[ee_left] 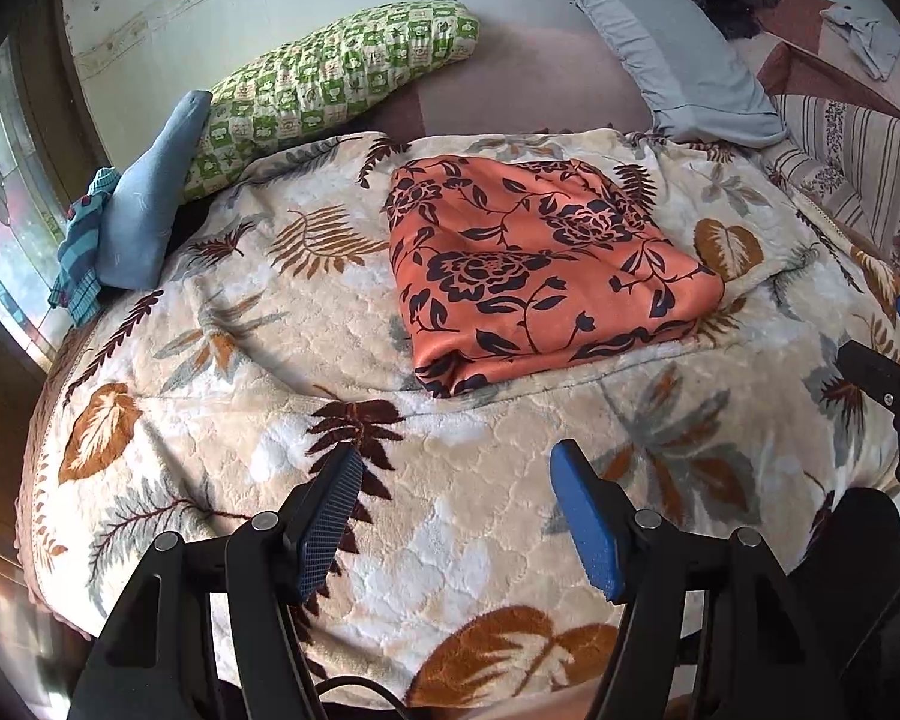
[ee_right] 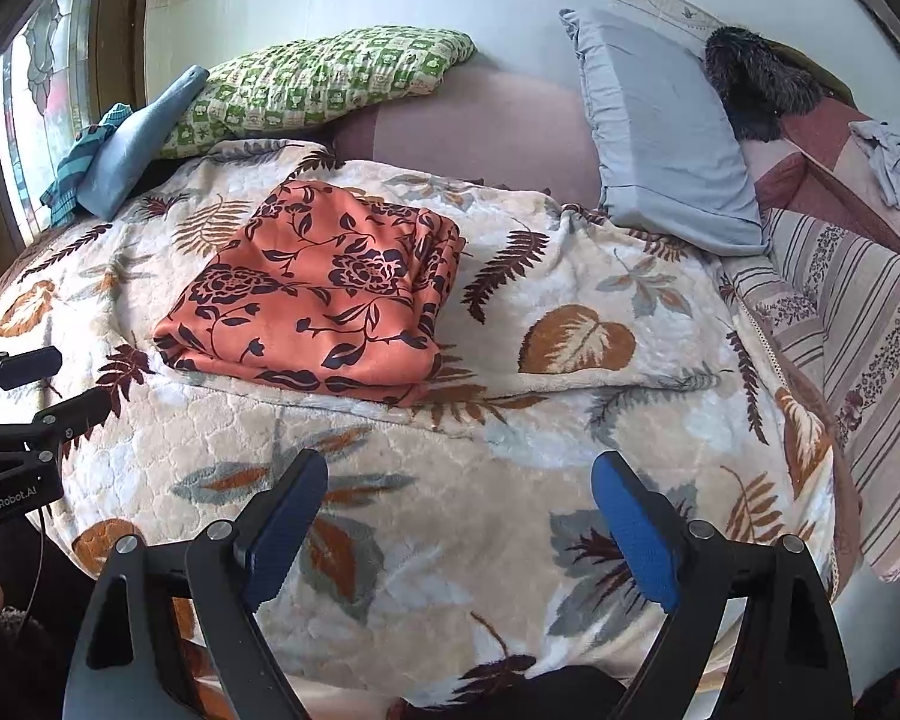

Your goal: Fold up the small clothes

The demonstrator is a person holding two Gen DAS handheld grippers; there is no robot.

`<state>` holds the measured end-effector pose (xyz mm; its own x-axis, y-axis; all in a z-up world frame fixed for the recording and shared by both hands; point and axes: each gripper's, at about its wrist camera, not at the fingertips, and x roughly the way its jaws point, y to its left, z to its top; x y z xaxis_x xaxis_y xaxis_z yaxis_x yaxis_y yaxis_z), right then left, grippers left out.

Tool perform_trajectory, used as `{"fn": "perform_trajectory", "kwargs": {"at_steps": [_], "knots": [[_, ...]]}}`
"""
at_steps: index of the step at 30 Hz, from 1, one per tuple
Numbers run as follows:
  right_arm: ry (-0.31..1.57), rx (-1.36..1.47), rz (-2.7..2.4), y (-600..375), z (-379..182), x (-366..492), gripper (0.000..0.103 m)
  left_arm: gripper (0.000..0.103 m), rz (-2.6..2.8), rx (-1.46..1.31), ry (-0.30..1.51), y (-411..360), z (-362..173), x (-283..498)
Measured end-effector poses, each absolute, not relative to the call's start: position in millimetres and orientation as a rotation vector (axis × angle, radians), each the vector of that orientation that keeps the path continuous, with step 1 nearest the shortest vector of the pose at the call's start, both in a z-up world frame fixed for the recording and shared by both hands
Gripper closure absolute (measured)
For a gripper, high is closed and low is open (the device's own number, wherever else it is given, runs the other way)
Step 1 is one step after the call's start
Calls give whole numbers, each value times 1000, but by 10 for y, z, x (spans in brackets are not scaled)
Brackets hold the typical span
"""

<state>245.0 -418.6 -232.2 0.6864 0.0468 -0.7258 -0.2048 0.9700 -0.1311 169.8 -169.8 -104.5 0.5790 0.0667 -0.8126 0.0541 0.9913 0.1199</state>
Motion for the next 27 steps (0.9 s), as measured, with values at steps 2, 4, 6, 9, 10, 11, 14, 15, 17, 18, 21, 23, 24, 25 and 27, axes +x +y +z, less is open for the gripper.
{"fn": "perform_trajectory", "kwargs": {"at_steps": [2,4,6,9,10,11,14,15,17,18,21,23,24,25,27], "knots": [[808,-206,144,-4191,-2326,2459,13,38,17,154,963,-1731,-1051,1708],[808,-204,140,-4201,-2327,2454,13,38,0,134,962,-1733,-1043,1714],[808,-200,135,-4218,-2323,2447,13,38,18,127,960,-1732,-1031,1725],[808,-191,130,-4239,-2314,2440,13,38,67,171,918,-1762,-1012,1675],[808,-190,129,-4242,-2310,2436,13,38,65,182,916,-1783,-1013,1662],[808,-191,130,-4248,-2311,2439,13,38,59,190,917,-1802,-1025,1640],[808,-192,127,-4251,-2306,2436,13,38,40,200,917,-1825,-1039,1609],[806,-194,126,-4253,-2302,2434,13,38,37,198,915,-1825,-1036,1603],[805,-195,123,-4261,-2292,2432,13,38,29,188,922,-1810,-1036,1606],[804,-193,122,-4267,-2289,2432,13,38,21,179,927,-1794,-1032,1612],[807,-190,118,-4275,-2290,2435,13,38,-3,160,928,-1771,-997,1607],[811,-190,117,-4277,-2300,2444,13,38,-11,157,916,-1771,-956,1591],[812,-192,117,-4276,-2303,2448,13,38,-13,157,910,-1775,-936,1580],[815,-195,116,-4267,-2307,2449,13,38,-14,156,908,-1778,-922,1575],[815,-203,113,-4247,-2316,2448,13,38,-16,150,911,-1779,-913,1570]]}}
